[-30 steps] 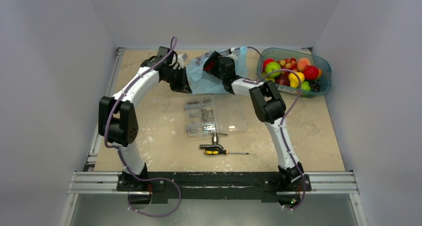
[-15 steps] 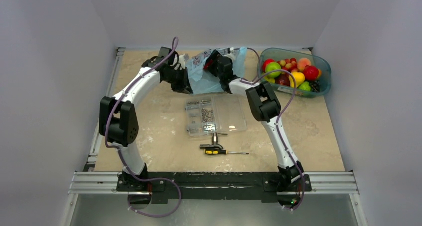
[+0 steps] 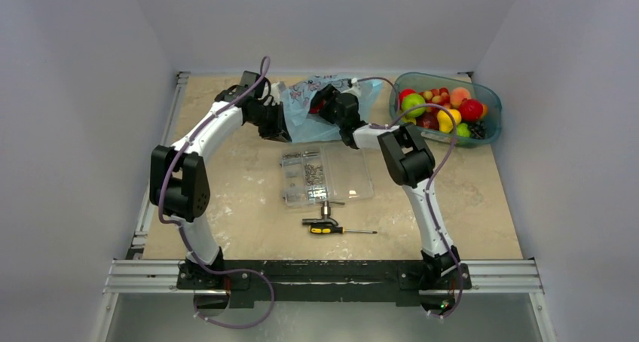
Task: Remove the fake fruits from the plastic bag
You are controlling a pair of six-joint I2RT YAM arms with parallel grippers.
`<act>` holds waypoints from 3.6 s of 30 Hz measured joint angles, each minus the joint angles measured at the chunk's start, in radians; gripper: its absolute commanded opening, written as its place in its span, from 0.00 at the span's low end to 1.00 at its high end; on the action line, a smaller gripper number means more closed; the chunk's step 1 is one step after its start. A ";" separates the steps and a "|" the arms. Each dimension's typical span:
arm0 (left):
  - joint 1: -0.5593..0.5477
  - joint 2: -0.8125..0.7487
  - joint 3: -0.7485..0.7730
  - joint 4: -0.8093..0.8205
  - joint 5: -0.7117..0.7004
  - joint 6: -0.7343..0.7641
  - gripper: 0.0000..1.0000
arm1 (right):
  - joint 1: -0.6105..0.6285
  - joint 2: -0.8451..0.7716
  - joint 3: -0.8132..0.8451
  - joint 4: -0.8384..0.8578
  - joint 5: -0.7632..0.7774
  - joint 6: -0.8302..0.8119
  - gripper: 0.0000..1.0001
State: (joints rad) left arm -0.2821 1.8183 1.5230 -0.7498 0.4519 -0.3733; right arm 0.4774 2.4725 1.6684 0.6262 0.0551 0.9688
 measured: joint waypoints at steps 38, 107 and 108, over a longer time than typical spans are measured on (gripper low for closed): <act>0.002 -0.001 0.000 0.000 -0.009 -0.001 0.00 | 0.012 -0.970 -0.364 -0.543 0.132 -0.494 0.11; 0.003 -0.016 0.000 0.005 0.042 -0.010 0.00 | -0.069 -0.853 -0.193 -0.755 0.372 -0.770 0.68; 0.003 -0.016 0.000 0.005 0.043 -0.010 0.00 | -0.029 -0.863 -0.229 -0.698 0.336 -0.789 0.66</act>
State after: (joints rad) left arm -0.2794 1.8019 1.5230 -0.7448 0.4946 -0.3832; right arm 0.4480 1.6096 1.4391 -0.0715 0.3912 0.1795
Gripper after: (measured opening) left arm 0.007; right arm 0.716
